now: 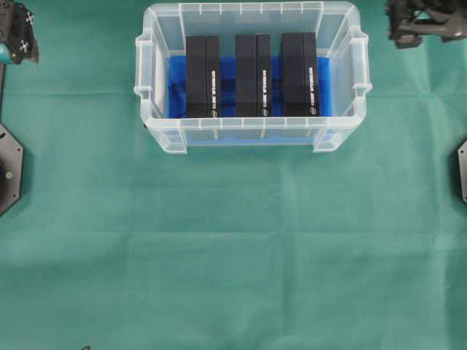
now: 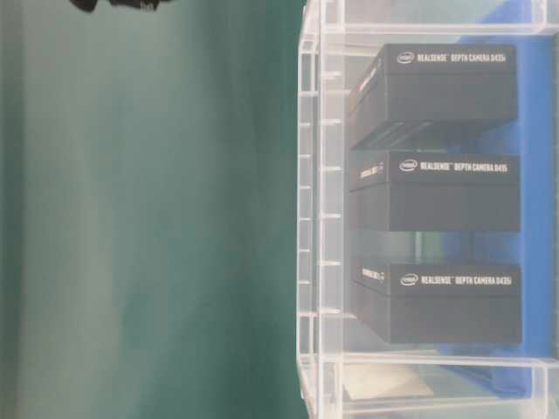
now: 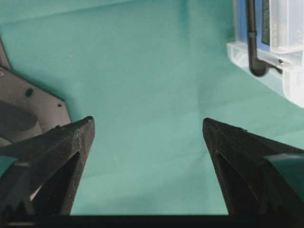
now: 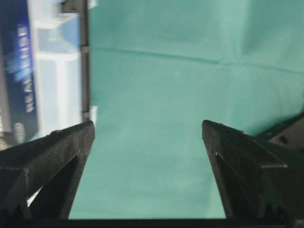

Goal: Take out the box from the case.
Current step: 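Move the open right gripper over the middle black box in the case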

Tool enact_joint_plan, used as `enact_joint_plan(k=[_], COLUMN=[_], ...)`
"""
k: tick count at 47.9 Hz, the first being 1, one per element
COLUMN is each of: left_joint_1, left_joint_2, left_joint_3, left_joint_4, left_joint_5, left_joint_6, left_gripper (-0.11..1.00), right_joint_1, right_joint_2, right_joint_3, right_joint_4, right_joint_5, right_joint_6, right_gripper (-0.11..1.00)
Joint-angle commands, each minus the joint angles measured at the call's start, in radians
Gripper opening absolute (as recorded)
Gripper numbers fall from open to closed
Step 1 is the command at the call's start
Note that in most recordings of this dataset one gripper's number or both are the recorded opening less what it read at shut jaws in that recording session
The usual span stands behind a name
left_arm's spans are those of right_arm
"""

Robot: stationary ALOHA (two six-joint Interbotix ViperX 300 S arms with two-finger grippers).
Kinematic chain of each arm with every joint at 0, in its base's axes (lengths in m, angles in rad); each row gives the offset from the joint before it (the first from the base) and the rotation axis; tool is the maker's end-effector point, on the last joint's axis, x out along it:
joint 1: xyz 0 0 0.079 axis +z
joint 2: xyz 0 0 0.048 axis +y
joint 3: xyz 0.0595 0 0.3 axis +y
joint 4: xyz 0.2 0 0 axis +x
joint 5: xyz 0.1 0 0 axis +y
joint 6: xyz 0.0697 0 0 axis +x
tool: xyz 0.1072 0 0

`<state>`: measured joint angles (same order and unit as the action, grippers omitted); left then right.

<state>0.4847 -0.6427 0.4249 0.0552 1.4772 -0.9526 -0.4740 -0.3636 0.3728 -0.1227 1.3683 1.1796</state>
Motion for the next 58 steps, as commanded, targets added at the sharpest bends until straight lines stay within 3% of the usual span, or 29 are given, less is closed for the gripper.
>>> enact_joint_plan(k=[1,31,58], left_joint_1=[0.005,0.005,0.005], left_joint_2=[-0.002,-0.002,-0.003], left_joint_3=[-0.015,-0.015,-0.015], left_joint_4=[0.0,0.002,0.002], left_joint_5=[-0.003,-0.003,-0.003], left_joint_6=[-0.002,-0.02,-0.018], left_gripper=[0.96,0.96,0.96], right_joint_1=[0.023,0.164,0.202], right_joint_2=[0.023,0.293,0.492], right_joint_3=[-0.048,-0.308,-0.551], right_joint_4=[0.002,0.002,0.003], right_joint_5=[-0.009,-0.054,-0.086], right_joint_6=[0.012,0.14,0.167], right_gripper=[0.95,0.95,0.95])
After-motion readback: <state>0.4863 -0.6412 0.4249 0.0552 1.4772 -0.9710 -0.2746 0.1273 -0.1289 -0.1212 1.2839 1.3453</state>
